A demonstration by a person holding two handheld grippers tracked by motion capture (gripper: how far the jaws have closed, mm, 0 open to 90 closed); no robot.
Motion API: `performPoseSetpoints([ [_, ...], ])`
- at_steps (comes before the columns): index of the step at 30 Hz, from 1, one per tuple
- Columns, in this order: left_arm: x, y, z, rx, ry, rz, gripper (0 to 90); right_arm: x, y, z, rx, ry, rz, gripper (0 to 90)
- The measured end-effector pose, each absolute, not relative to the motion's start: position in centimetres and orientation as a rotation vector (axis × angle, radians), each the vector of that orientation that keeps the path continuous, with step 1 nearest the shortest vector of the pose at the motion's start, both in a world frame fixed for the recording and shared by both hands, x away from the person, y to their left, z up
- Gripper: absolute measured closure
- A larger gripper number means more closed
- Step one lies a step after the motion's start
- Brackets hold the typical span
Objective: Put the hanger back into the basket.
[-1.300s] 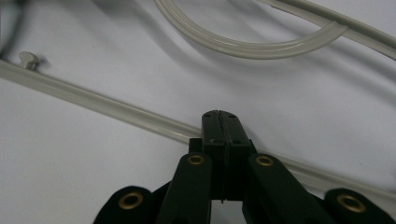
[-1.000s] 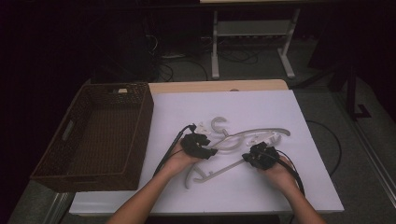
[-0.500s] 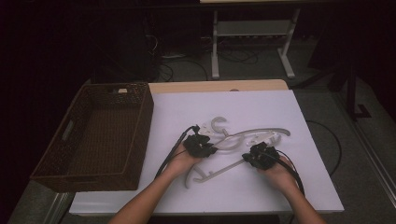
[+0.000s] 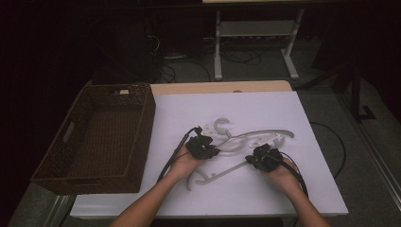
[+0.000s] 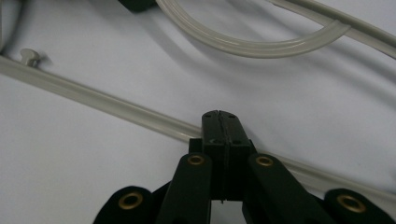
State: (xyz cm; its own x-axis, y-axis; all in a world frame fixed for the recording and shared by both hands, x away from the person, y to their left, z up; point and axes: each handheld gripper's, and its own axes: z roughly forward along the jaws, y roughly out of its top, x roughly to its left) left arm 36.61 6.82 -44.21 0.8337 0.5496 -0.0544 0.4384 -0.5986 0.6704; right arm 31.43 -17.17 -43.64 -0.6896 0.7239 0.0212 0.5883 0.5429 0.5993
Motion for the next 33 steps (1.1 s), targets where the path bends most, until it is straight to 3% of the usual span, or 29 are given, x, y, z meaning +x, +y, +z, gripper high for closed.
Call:
performPoseSetpoints([
  [11, 36.8, 7.3, -43.6, 2.272, 0.753, 0.246, 81.6, 31.0, -18.1, -42.1, 1.091, 2.503, 0.989, 89.1],
  [14, 36.8, 7.6, -43.3, 2.258, 0.748, 0.234, 81.7, 30.9, -18.8, -41.7, 1.114, 2.477, 1.044, 83.5],
  [17, 36.7, 7.9, -42.9, 2.248, 0.742, 0.230, 81.7, 30.5, -19.5, -41.0, 1.130, 2.427, 1.116, 70.2],
  [20, 36.8, 8.3, -42.4, 2.237, 0.742, 0.226, 81.8, 30.4, -19.8, -40.6, 1.132, 2.403, 1.148, 62.5],
  [21, 36.8, 8.4, -42.2, 2.240, 0.740, 0.227, 81.8, 30.1, -19.9, -40.2, 1.131, 2.381, 1.183, 54.4],
  [23, 36.7, 8.5, -42.1, 2.235, 0.744, 0.226, 81.8, 29.7, -19.9, -39.8, 1.131, 2.364, 1.216, 47.7],
  [33, 36.5, 9.4, -40.3, 2.224, 0.741, 0.247, 81.8, 27.1, -20.5, -40.0, 1.068, 2.313, 1.311, 26.4],
])
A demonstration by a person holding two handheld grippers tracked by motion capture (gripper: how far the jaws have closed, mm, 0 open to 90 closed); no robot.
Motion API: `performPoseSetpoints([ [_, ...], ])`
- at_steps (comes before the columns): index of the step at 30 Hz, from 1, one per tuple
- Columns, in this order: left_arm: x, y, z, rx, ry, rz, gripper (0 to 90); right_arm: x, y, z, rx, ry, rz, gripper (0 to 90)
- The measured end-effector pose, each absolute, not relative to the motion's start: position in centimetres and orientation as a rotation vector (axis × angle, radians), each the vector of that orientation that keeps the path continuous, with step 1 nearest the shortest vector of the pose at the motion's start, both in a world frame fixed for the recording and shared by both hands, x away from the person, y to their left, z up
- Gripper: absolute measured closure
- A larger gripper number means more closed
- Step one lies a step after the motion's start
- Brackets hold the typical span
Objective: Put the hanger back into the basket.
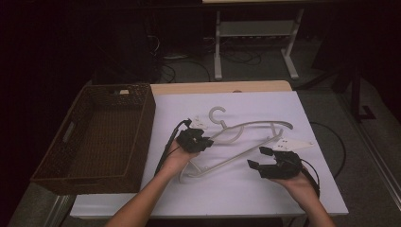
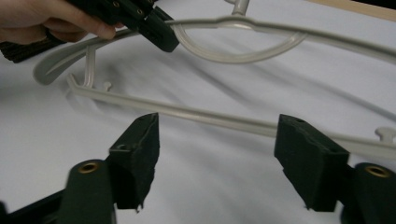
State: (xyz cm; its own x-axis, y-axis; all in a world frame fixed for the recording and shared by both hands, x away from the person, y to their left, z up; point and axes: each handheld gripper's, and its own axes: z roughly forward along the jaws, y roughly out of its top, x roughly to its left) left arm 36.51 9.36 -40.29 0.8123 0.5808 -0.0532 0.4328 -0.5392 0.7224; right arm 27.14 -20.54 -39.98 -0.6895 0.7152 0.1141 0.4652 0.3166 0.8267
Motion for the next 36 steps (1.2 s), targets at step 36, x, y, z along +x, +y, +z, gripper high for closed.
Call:
performPoseSetpoints([
  [36, 36.1, 16.8, -28.8, 2.220, 0.798, 0.391, 81.8, 25.7, -22.1, -40.1, 1.067, 2.217, 1.402, 16.8],
])
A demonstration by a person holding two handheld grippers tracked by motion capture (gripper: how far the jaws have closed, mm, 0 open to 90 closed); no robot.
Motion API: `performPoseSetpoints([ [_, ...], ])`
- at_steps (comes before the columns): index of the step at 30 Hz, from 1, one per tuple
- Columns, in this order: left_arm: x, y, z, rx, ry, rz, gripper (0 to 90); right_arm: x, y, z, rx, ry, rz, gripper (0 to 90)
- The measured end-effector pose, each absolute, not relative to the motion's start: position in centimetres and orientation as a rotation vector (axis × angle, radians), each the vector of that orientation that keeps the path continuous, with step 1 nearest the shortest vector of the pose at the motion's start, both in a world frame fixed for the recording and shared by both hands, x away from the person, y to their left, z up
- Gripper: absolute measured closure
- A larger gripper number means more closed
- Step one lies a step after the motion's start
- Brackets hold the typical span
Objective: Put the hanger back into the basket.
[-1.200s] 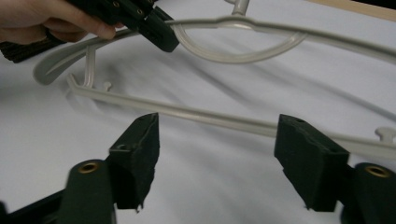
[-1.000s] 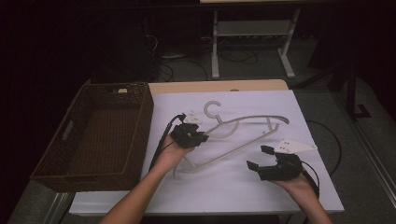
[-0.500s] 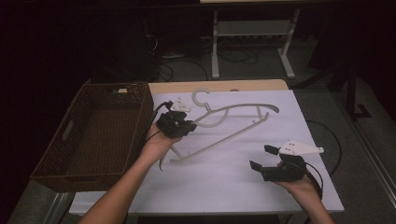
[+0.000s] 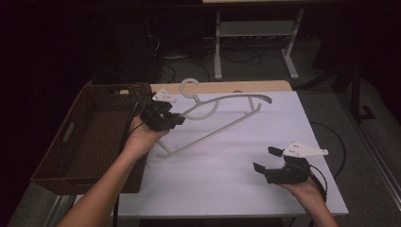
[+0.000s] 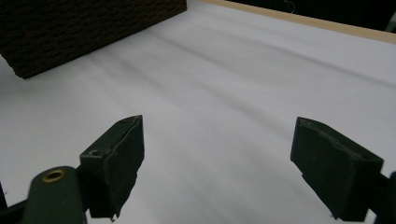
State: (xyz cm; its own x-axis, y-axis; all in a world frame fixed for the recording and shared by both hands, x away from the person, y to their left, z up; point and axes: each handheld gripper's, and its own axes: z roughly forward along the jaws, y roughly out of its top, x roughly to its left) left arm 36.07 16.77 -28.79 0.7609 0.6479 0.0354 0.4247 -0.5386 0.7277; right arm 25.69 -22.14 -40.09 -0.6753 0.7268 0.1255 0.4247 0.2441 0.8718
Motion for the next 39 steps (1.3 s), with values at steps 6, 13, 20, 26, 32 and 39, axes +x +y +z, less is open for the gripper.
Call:
performPoseSetpoints([
  [6, 36.2, 18.8, -27.4, 2.218, 0.804, 0.428, 81.8, 25.7, -22.2, -40.1, 1.061, 2.217, 1.403, 16.6],
  [13, 36.3, 21.9, -26.6, 2.194, 0.848, 0.464, 81.9, 25.8, -22.3, -40.1, 1.064, 2.204, 1.402, 16.6],
  [20, 36.0, 25.3, -26.1, 2.168, 0.904, 0.512, 81.8, 25.8, -22.2, -40.2, 1.068, 2.206, 1.401, 16.6],
  [26, 35.7, 28.8, -25.7, 2.130, 0.974, 0.543, 81.9, 25.8, -22.2, -40.3, 1.069, 2.208, 1.397, 16.6],
  [32, 35.3, 32.1, -25.7, 2.099, 1.046, 0.569, 81.9, 25.9, -22.2, -40.3, 1.066, 2.210, 1.393, 16.6],
  [39, 34.9, 35.8, -26.5, 2.079, 1.131, 0.578, 81.9, 25.9, -22.1, -40.3, 1.076, 2.216, 1.389, 16.6],
])
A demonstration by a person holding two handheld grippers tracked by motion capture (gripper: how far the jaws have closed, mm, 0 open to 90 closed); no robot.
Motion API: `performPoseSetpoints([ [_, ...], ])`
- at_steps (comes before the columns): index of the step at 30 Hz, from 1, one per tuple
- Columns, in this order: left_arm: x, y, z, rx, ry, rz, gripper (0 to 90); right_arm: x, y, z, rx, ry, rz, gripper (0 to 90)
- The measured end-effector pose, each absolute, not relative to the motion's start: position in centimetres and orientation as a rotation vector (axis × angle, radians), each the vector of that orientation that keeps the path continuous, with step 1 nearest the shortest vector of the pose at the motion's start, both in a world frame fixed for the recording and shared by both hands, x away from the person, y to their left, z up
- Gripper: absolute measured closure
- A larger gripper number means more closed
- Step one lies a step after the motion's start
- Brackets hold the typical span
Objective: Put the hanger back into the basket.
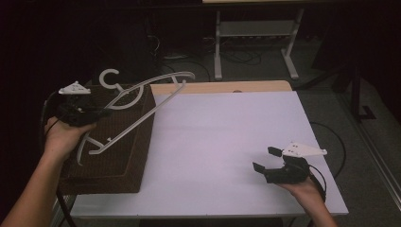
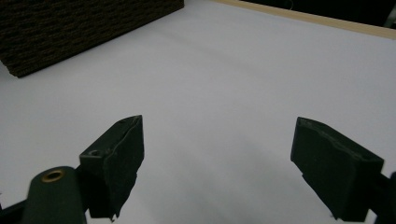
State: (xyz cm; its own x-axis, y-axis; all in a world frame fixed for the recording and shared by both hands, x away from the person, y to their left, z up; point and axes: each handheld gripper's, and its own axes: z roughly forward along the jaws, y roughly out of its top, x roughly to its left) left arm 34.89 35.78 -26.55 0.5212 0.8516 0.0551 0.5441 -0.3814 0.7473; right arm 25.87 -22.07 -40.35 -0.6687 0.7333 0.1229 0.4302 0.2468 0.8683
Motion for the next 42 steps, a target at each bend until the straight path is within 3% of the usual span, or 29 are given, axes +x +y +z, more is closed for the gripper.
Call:
performPoseSetpoints([
  [26, 34.0, 46.1, -29.6, 2.054, 1.350, 0.658, 81.8, 26.0, -21.9, -40.5, 1.099, 2.210, 1.374, 16.8],
  [42, 35.2, 46.6, -31.4, 2.099, 1.389, 0.656, 81.8, 26.0, -22.0, -40.6, 1.107, 2.211, 1.371, 16.8],
])
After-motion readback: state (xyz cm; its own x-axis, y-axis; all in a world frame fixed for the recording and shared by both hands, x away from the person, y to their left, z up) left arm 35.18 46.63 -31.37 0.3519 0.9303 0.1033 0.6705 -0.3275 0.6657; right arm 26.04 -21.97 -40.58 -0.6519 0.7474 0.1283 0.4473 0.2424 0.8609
